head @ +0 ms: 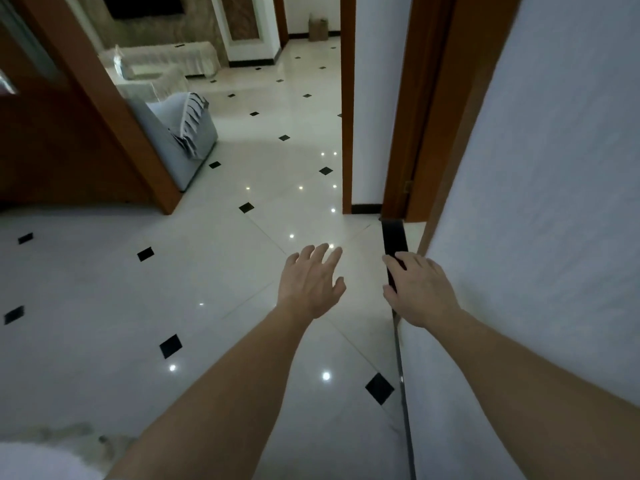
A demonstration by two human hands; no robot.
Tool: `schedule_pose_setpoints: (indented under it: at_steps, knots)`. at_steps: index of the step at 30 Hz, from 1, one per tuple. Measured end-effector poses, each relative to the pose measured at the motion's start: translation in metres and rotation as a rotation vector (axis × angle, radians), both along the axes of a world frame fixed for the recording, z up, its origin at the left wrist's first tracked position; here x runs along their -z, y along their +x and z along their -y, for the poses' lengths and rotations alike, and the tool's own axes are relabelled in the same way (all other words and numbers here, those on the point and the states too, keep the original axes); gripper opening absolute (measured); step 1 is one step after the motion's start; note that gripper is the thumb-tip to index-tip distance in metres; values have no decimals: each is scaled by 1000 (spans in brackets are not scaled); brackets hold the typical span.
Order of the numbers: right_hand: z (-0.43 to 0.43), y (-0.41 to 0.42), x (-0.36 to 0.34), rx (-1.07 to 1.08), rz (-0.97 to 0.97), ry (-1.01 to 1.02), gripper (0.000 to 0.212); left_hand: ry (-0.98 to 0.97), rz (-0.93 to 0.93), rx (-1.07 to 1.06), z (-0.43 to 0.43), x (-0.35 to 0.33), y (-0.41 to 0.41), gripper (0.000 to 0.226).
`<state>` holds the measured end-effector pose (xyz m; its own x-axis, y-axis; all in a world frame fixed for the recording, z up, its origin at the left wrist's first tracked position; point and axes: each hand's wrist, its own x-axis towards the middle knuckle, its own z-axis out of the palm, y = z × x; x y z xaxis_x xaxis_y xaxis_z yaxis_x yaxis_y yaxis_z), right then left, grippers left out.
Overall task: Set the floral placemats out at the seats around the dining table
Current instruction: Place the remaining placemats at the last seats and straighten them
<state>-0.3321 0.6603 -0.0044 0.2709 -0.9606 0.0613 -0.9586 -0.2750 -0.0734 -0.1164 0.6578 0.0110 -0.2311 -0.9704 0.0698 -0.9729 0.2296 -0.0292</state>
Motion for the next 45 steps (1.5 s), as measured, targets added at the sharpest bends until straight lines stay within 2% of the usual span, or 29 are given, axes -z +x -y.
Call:
schedule_pose_setpoints:
  at_steps: [11, 18, 23, 33, 40, 45]
  knots:
    - [191, 56, 5, -209, -65, 24, 59, 12, 12, -184, 139, 1, 60, 60]
    - [340, 123, 4, -441, -148, 9, 58, 37, 10, -459, 215, 2, 125, 62]
    - [396, 207, 0, -656, -174, -9, 57, 16, -9, -654, 233, 1, 177, 60]
    - [367, 428, 13, -1158, -150, 14, 58, 10, -15, -1107, 148, 9, 313, 59]
    - [298, 602, 29, -1422, -160, -28, 57, 20, -3, -1334, 63, 30, 444, 59]
    - [248, 728, 24, -1520, -147, -33, 57, 46, -35, -1419, 13, 38, 544, 59]
